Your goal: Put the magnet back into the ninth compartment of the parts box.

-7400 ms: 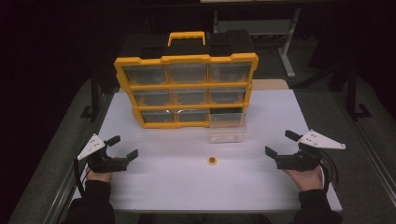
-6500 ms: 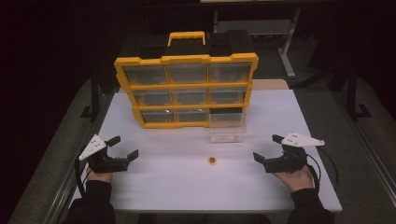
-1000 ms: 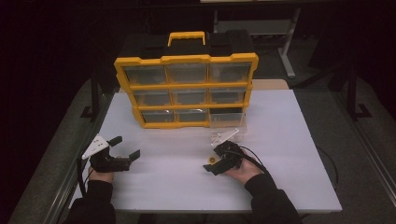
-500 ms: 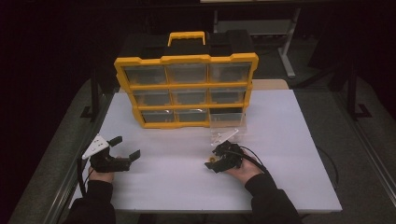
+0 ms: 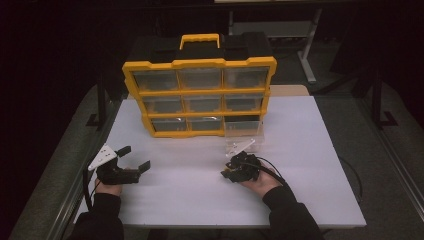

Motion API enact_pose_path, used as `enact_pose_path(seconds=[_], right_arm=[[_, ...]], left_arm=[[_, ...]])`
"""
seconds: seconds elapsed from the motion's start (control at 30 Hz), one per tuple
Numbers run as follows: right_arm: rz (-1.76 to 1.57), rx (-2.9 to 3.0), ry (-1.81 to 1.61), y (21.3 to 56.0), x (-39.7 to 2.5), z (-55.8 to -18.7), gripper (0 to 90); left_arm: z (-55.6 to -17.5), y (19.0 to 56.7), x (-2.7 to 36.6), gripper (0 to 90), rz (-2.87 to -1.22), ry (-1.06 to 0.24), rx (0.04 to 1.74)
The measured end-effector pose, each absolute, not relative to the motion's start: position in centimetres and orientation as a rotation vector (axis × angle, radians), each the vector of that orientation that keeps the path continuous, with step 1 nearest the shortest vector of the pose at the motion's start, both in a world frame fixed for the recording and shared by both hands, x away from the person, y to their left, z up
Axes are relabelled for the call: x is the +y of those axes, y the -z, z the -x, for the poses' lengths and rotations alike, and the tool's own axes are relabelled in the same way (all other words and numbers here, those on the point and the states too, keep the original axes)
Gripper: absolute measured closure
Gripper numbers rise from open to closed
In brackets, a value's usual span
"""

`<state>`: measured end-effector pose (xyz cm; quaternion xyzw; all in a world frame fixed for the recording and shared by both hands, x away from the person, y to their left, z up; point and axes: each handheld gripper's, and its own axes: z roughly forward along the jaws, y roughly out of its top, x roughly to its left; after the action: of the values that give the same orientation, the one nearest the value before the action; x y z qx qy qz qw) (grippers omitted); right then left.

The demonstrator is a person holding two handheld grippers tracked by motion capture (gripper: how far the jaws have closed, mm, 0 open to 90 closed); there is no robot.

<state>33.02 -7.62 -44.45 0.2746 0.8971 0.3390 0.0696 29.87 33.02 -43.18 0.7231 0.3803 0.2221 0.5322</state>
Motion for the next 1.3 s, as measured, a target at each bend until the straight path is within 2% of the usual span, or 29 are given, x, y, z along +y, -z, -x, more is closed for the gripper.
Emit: enact_pose_path(seconds=[1.3], right_arm=[[-0.805,2.697,-1.104,41.4,-8.3,-32.4,60.6]], left_arm=[[-30.1,43.2,32.8,0.0,-1.742,-0.531,0.893]])
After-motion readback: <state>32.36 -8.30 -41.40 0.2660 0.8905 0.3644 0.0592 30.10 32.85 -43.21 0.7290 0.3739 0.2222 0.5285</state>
